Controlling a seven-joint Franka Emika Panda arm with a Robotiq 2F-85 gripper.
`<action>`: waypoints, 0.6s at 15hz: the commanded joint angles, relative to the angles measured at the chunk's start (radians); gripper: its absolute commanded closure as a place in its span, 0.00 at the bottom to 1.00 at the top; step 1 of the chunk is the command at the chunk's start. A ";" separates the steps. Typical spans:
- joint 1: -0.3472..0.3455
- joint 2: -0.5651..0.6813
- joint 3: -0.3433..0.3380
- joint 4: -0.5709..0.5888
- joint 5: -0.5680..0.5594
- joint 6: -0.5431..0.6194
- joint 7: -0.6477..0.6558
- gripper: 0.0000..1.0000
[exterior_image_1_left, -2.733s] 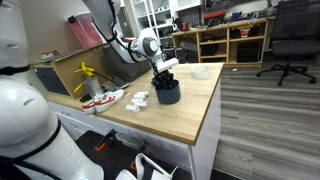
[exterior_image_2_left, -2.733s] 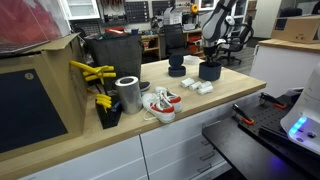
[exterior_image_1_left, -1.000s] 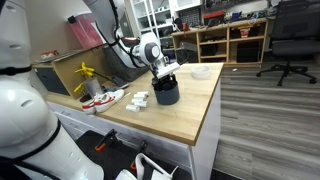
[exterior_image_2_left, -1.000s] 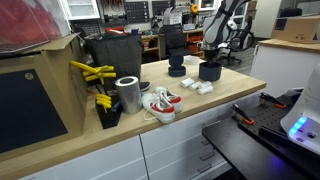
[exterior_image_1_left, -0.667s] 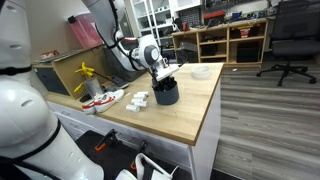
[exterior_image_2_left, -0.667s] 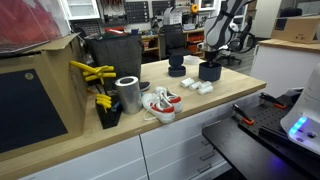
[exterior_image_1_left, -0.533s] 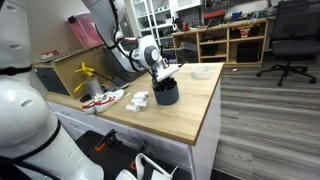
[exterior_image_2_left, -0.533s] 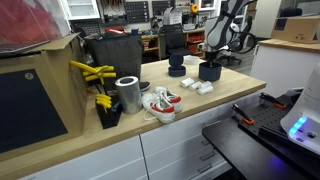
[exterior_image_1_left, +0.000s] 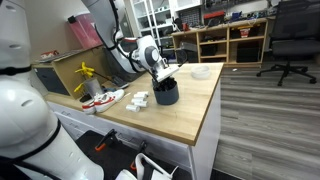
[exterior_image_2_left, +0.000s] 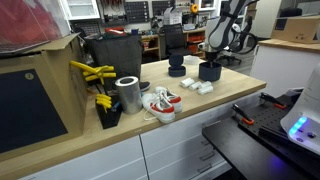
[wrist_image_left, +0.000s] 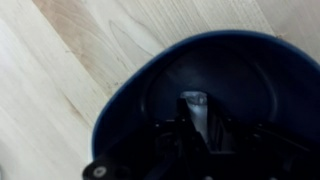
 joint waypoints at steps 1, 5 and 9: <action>-0.049 -0.080 0.050 -0.060 0.041 -0.003 -0.053 0.94; -0.120 -0.184 0.135 -0.087 0.169 -0.107 -0.200 0.94; -0.088 -0.303 0.111 -0.110 0.245 -0.139 -0.250 0.94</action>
